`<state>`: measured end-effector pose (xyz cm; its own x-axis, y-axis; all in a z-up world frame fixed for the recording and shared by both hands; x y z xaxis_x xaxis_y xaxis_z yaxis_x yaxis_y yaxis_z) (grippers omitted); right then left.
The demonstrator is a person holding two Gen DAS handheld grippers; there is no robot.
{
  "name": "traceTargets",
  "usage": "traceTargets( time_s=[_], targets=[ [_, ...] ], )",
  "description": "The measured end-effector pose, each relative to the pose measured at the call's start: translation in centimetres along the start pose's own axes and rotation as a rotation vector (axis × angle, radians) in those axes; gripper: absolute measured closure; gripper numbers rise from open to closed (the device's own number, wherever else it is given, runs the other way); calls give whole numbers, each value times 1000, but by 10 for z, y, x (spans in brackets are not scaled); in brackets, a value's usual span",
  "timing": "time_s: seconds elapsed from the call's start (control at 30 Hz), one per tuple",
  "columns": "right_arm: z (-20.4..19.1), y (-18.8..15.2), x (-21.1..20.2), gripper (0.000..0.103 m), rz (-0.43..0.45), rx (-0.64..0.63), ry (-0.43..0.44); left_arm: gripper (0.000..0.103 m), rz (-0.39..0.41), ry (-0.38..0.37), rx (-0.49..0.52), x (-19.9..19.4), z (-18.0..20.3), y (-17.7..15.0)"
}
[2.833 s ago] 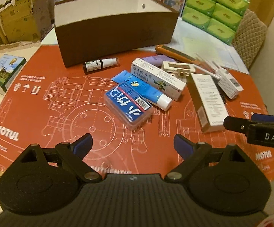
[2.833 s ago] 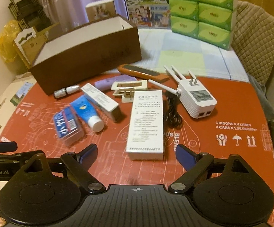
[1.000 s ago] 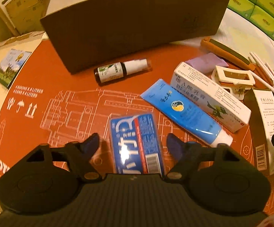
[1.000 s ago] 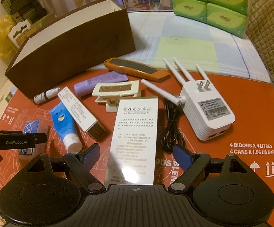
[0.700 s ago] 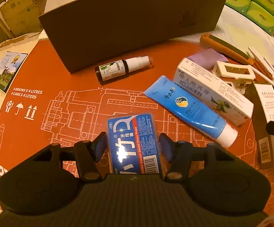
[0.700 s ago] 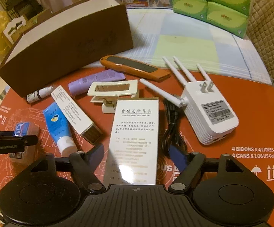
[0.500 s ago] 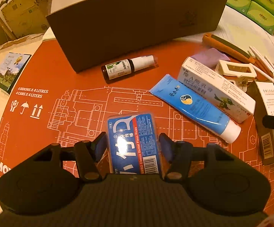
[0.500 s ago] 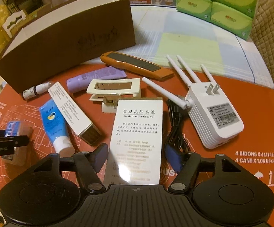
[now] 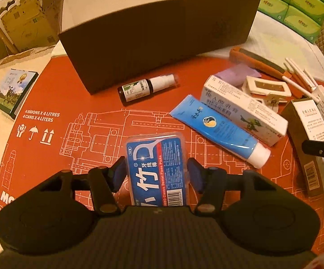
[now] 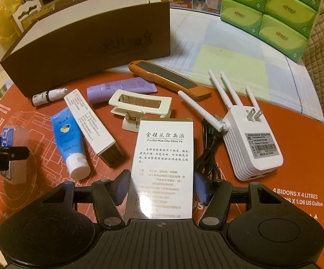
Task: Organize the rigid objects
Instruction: 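Grasp the blue floss case with the left tool while the right tool grasps the white medicine box, then carry both items into the brown box and open both tools to release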
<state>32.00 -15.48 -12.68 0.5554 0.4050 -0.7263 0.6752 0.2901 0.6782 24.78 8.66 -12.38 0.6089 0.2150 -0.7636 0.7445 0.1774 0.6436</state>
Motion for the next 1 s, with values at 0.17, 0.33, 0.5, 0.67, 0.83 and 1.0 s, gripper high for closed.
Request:
traceTargets(
  time_s=[0.17, 0.33, 0.5, 0.67, 0.83, 1.0],
  targets=[
    [0, 4, -17, 47, 22, -1, 22, 50, 17, -13, 0, -9, 2, 2],
    [-2, 10, -31, 47, 45, 4, 48, 50, 33, -19, 2, -19, 4, 5],
    [-8, 19, -40, 47, 77, -1, 80, 50, 52, -18, -4, -28, 2, 8],
    [-16, 28, -44, 47, 103, -14, 112, 50, 69, -20, -7, -37, 2, 15],
    [-27, 40, -43, 47, 117, -42, 146, 50, 86, -23, -15, -45, 1, 28],
    [-39, 56, -40, 47, 140, -76, 182, 50, 103, -33, -26, -48, 0, 46]
  ],
)
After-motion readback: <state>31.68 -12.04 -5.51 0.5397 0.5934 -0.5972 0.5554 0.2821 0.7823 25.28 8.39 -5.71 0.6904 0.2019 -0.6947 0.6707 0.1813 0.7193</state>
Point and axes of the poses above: each gripper's, at about its wrist camera, not at the fingertips, and x roughly the way its jaws point, z to its right, y to its top, the point moved 1 cm from there along x, roughly the way its jaws point, and after that the axes turned 13 degrees about z, right-handed, at the moved point
